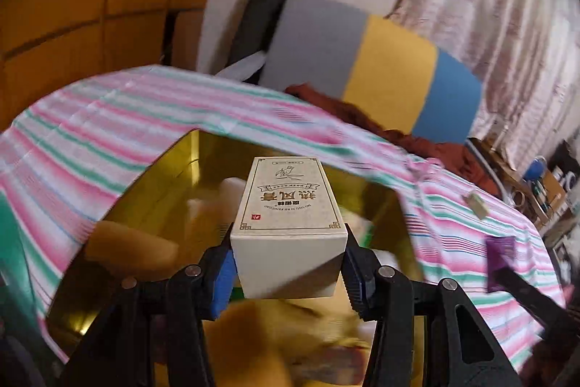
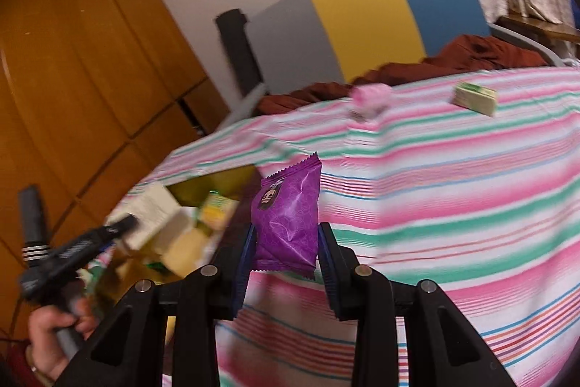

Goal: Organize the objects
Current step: 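Carry the white box with the left tool while the right tool carries the candy to the tray, then release the white box into the gold tray with the left tool while the right tool drops the candy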

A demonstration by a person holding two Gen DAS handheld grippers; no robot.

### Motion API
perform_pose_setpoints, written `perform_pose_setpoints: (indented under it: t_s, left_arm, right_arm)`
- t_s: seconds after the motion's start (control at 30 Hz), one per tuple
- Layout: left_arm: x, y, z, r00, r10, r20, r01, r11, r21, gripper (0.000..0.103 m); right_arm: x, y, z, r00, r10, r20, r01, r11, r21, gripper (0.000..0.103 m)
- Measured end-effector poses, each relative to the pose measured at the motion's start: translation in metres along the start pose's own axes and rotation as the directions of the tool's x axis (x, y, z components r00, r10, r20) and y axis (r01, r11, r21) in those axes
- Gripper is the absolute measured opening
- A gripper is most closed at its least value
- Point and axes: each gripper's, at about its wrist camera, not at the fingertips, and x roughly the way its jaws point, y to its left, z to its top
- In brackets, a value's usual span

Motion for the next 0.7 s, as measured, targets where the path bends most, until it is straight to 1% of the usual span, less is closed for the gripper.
perform_pose_setpoints:
  t_s: [0.07, 0.13, 0.23, 0.27, 0.33, 0.37, 0.4, 0.43, 0.47, 0.53, 0.57, 0.6, 0.63, 0.7]
  left_arm:
    - [0.007, 0.016, 0.007, 1.000, 0.029, -0.012, -0.029, 0.999, -0.018, 0.051]
    - [0.011, 0.028, 0.013, 0.998, 0.055, -0.008, -0.055, 0.998, -0.033, 0.051]
    - [0.023, 0.042, 0.023, 0.996, 0.085, -0.034, -0.086, 0.995, -0.039, 0.052]
    - [0.030, 0.046, 0.027, 0.994, 0.092, -0.052, -0.093, 0.995, -0.035, 0.052]
    - [0.042, 0.051, 0.031, 0.988, 0.129, -0.084, -0.131, 0.991, -0.026, 0.052]
    - [0.050, 0.053, 0.033, 0.983, 0.143, -0.114, -0.146, 0.989, -0.023, 0.053]
    - [0.057, 0.055, 0.033, 0.979, 0.138, -0.150, -0.143, 0.989, -0.025, 0.054]
    - [0.061, 0.056, 0.033, 0.978, 0.118, -0.174, -0.125, 0.992, -0.033, 0.060]
    - [0.062, 0.053, 0.033, 0.980, 0.088, -0.178, -0.095, 0.995, -0.033, 0.069]
    - [0.060, 0.045, 0.031, 0.986, 0.034, -0.163, -0.035, 0.999, -0.002, 0.078]
    - [0.056, 0.038, 0.029, 0.989, 0.006, -0.146, -0.001, 1.000, 0.031, 0.080]
    - [0.053, 0.033, 0.028, 0.991, -0.004, -0.134, 0.011, 0.998, 0.054, 0.082]
    - [0.050, 0.032, 0.029, 0.992, 0.000, -0.122, 0.008, 0.998, 0.065, 0.085]
    - [0.041, 0.035, 0.029, 0.994, 0.014, -0.107, -0.011, 1.000, 0.027, 0.087]
  right_arm:
    - [0.001, 0.014, 0.000, 1.000, 0.029, -0.004, -0.029, 0.999, -0.015, 0.034]
    - [0.001, 0.027, -0.001, 0.999, 0.051, -0.009, -0.051, 0.998, -0.031, 0.034]
    - [0.004, 0.040, -0.003, 0.997, 0.072, -0.024, -0.074, 0.996, -0.050, 0.034]
    - [0.006, 0.045, -0.004, 0.997, 0.077, -0.030, -0.078, 0.995, -0.056, 0.034]
    - [0.008, 0.051, -0.007, 0.996, 0.081, -0.042, -0.084, 0.994, -0.064, 0.034]
    - [0.009, 0.053, -0.008, 0.995, 0.082, -0.047, -0.085, 0.994, -0.064, 0.034]
    - [0.011, 0.056, -0.009, 0.995, 0.084, -0.054, -0.087, 0.994, -0.066, 0.034]
    - [0.012, 0.057, -0.010, 0.995, 0.086, -0.057, -0.090, 0.994, -0.068, 0.034]
    - [0.013, 0.059, -0.010, 0.994, 0.087, -0.059, -0.091, 0.993, -0.070, 0.034]
    - [0.016, 0.061, -0.011, 0.994, 0.090, -0.066, -0.095, 0.992, -0.077, 0.034]
    - [0.018, 0.063, -0.012, 0.993, 0.090, -0.072, -0.096, 0.992, -0.081, 0.034]
    - [0.017, 0.064, -0.013, 0.993, 0.091, -0.076, -0.097, 0.992, -0.082, 0.034]
    - [0.019, 0.065, -0.014, 0.992, 0.095, -0.081, -0.101, 0.992, -0.080, 0.034]
    - [0.019, 0.066, -0.015, 0.991, 0.102, -0.089, -0.109, 0.991, -0.078, 0.034]
